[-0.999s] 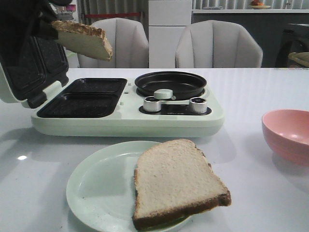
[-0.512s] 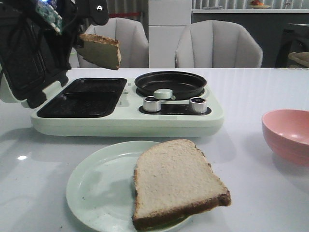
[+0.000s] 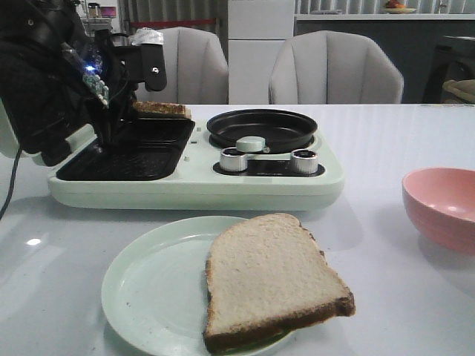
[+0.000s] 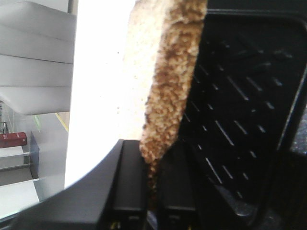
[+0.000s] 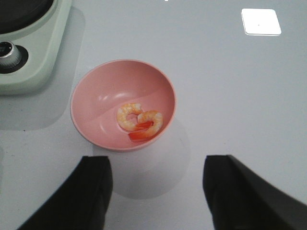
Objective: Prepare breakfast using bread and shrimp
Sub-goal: 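Lift the bread slice and lay it in the sandwich maker tray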
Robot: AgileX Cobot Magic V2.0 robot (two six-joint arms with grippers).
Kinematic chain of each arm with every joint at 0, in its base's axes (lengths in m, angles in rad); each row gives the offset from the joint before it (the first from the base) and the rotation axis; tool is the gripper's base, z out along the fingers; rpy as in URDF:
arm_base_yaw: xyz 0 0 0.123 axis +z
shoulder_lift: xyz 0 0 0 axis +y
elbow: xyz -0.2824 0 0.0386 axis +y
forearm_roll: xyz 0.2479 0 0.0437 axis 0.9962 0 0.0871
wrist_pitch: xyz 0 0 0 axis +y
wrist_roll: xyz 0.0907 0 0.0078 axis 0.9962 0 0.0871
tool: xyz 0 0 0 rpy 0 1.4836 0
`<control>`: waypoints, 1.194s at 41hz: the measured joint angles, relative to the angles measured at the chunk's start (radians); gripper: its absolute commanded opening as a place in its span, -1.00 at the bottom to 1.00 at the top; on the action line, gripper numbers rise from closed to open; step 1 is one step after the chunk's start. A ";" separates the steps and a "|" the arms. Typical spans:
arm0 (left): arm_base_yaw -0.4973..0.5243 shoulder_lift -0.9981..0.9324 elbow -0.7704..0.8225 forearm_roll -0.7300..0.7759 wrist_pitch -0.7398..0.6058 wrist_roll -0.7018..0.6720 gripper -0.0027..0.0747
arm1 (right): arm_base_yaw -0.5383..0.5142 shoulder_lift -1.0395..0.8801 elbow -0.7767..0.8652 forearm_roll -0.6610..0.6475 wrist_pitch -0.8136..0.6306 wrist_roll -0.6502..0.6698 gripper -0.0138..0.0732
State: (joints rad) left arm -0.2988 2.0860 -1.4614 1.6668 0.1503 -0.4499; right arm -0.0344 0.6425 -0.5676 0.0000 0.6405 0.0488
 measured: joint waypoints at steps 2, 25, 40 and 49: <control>0.002 0.000 0.006 0.002 -0.002 0.000 -0.67 | 0.000 0.000 0.000 0.000 0.000 0.000 0.52; 0.002 -0.089 0.107 0.005 -0.031 -0.060 0.31 | 0.000 0.000 0.000 0.000 0.000 0.000 0.52; -0.054 -0.351 0.277 0.005 0.021 -0.311 0.25 | 0.000 0.000 0.000 0.000 0.000 0.000 0.52; -0.267 -0.547 0.446 -0.040 0.355 -0.294 0.25 | 0.000 0.000 0.000 0.000 0.000 0.000 0.52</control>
State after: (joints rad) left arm -0.5655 1.5393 -1.0155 1.6266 0.5052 -0.7436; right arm -0.0344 0.6425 -0.5676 0.0000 0.6405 0.0488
